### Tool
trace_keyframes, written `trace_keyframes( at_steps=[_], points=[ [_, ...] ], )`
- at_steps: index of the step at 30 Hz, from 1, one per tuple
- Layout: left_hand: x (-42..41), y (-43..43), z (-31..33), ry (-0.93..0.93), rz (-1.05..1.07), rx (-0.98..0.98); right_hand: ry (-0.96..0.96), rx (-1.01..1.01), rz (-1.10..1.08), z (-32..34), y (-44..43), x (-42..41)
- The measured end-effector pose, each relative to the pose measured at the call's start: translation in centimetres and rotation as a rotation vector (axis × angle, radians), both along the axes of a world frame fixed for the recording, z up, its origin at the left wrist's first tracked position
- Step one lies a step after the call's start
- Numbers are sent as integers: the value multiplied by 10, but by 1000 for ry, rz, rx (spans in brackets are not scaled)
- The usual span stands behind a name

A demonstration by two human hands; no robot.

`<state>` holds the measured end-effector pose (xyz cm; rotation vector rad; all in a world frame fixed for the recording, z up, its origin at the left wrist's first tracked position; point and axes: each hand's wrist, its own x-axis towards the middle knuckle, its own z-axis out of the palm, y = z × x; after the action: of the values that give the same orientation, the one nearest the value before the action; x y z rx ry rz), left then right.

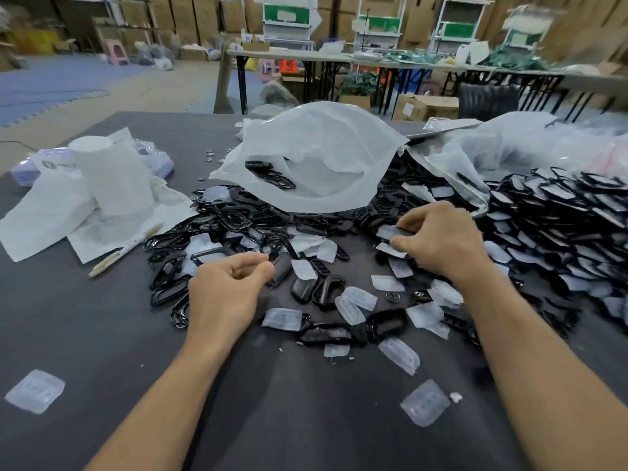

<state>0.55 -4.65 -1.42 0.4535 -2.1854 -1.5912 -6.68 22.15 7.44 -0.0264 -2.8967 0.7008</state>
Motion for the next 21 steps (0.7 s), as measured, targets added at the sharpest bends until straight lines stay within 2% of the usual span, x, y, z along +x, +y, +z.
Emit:
trace_keyframes(
  at_steps=[3,8,14,17,21],
  points=[
    [2,5,2,6,-14,-91,-67,33,-71,5,33,-18],
    [3,8,3,-16,-39,-287,89,-71,16,-11,14,-21],
    [0,3,-6,-101,-114,-618,-83,-24,189,-40,-53,-21],
    [-3,1,-10,-129,-158,-655,-128,21,148,-53,-69,-26],
    [-8,2,-12,-119,-276,-696,-106,-30,76,-62,-79,-26]
  ],
)
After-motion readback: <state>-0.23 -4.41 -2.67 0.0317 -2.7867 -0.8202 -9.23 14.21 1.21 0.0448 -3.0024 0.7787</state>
